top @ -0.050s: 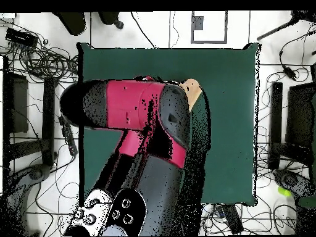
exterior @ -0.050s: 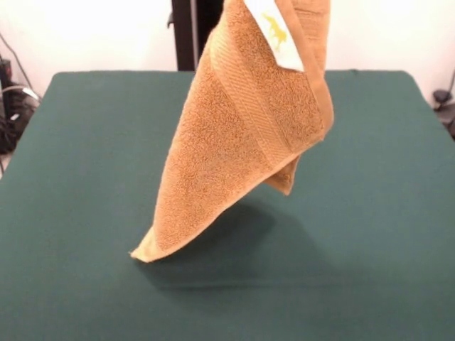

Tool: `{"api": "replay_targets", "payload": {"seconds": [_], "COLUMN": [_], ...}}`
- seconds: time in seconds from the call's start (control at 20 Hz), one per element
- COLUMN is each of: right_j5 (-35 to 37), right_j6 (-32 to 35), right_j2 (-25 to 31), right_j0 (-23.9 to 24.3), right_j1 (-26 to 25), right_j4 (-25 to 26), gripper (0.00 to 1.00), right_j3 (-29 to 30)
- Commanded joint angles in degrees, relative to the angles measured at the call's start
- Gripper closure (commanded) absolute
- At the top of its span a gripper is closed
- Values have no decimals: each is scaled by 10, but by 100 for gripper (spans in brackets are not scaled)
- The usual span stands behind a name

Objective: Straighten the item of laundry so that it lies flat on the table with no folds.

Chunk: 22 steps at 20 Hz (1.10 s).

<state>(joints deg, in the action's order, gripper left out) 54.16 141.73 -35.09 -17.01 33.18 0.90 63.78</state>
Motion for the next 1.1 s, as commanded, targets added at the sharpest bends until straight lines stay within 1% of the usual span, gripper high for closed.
{"api": "replay_targets", "payload": {"seconds": [0.05,0.1,0.15,0.2,0.25,0.3,0.45,0.5,0.55,0.7,0.75,0.9,1.1], "right_j5": [77,83,98,121,133,127,109,91,76,62,75,99,146], "right_j6": [-10,-48,-101,-150,-183,-210,-253,-273,-271,-250,-242,-225,-206], "right_j2": [75,94,118,136,148,162,203,222,238,262,265,274,271], "right_j0": [0,18,38,58,72,87,118,130,137,142,142,140,129], "right_j1": [-18,-2,12,19,22,22,1,-9,-15,-25,-34,-48,-78], "right_j4": [-7,-14,-17,-15,-11,-4,17,26,25,33,38,49,69], "gripper": [100,100,100,100,100,100,100,100,100,100,100,100,100], "right_j3": [-33,-28,-27,-32,-37,-41,-61,-68,-71,-82,-104,-135,-196]}}
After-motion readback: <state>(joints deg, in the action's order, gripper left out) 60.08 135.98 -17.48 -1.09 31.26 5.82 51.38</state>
